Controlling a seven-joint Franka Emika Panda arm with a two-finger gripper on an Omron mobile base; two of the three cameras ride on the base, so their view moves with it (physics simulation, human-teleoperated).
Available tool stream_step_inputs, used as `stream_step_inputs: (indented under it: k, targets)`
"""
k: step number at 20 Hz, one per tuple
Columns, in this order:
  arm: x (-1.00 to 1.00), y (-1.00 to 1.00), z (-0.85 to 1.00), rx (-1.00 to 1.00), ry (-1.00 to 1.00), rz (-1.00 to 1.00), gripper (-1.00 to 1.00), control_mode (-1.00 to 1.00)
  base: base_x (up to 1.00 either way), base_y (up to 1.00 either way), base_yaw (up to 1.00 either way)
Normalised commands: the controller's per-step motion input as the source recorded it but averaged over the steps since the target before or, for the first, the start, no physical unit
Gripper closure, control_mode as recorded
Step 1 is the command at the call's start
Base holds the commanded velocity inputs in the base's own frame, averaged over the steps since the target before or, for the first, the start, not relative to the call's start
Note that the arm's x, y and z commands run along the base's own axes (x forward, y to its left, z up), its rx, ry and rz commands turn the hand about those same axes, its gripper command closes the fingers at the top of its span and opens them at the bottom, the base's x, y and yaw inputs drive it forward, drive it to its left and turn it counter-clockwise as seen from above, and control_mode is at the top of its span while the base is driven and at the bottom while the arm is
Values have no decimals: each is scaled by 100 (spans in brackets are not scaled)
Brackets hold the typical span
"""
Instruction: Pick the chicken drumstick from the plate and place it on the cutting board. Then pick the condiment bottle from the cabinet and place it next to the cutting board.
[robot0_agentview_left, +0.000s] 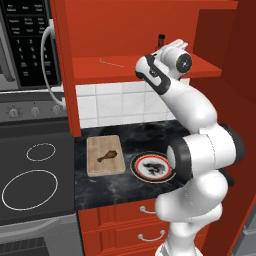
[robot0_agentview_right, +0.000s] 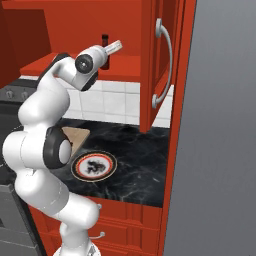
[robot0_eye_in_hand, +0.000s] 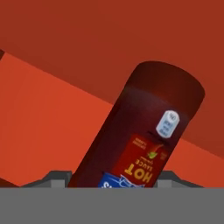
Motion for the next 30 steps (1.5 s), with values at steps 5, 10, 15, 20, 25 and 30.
stream_step_inputs:
  k: [5,10,15,20,25,30]
  targets:
    - [-3,0,14,0,0,0,100,-100,0,0,0]
    - [-12,0,24,0,0,0,100,-100,0,0,0]
    - [-31,0,20,0,0,0,100,-100,0,0,0]
    - [-46,2,13,0,0,0,100,-100,0,0,0]
    - [-51,11,16,0,0,0,100,-100,0,0,0]
    - [-33,14,23,-2,-4,0,100,-100,0,0,0]
